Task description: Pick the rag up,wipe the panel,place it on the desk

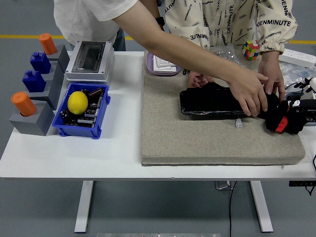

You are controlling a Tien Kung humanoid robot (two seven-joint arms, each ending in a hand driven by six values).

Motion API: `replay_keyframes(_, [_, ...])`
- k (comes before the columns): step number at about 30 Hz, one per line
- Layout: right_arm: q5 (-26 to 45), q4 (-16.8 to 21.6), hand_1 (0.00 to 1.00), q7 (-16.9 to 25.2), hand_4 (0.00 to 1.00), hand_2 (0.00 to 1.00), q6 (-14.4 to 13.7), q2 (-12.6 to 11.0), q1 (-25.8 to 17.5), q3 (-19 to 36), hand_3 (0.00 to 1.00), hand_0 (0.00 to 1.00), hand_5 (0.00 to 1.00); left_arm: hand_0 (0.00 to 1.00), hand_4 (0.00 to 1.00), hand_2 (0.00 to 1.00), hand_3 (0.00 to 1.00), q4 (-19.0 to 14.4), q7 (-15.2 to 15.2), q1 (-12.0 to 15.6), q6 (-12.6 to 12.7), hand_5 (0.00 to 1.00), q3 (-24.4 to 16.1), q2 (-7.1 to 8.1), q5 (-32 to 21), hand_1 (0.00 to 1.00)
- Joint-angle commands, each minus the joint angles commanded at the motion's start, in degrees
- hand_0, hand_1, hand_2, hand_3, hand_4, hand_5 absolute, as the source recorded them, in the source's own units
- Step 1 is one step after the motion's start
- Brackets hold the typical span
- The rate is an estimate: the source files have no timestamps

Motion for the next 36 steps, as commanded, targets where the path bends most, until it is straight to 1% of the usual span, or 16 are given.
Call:
replay_keyframes(9, [0.03,0.68,0.645,-0.35,0.998,0.735,0.13,-0.27,-0.54,-0.25,0.717,0.71,0.638,0.643,0.593,0.733,0.565,0.0,0.08,0.19,0.03,0.465,-0.22,0.01,0.14,0.691])
replay_keyframes(11, [0.08,1.64,0.645,-0.93,0.998,0.735,0.42,-0.69,-0.85,-0.57,0.717,0.71,0.638,0.643,0.593,0.733,0.565,0.0,0.08,0.15,0.03,0.465,-0.27,0.01,0.15,0.691])
replay_keyframes(18, [0.48,6.76,0.643,-3.34,0.998,0.735,1.66,-2.81,-2.93,-1.3,0.716,0.699,0.639,0.643,0.593,0.733,0.565,0.0,0.02,0.12,0.01,0.465,-0.45,0.15,0.29,0.691])
replay_keyframes(23, [0.57,9.25,0.642,-4.2,0.998,0.733,2.29,-3.9,-4.78,-0.99,0.717,0.701,0.639,0.643,0.593,0.733,0.566,0.0,-0.04,0.26,0.01,0.465,-0.68,0.19,0.44,0.691])
replay_keyframes(30, [0.49,9.89,0.645,-4.82,0.998,0.734,3.13,-4.56,-6.18,-0.36,0.717,0.703,0.64,0.643,0.593,0.733,0.565,0.0,-0.09,0.3,-0.02,0.465,-0.72,0.11,0.47,0.691])
replay_keyframes(36, [0.45,9.58,0.647,-4.9,0.998,0.735,3.37,-4.31,-6.6,-0.2,0.718,0.702,0.641,0.643,0.593,0.732,0.565,0.0,-0.17,0.26,-0.03,0.465,-0.8,0.2,0.54,0.691])
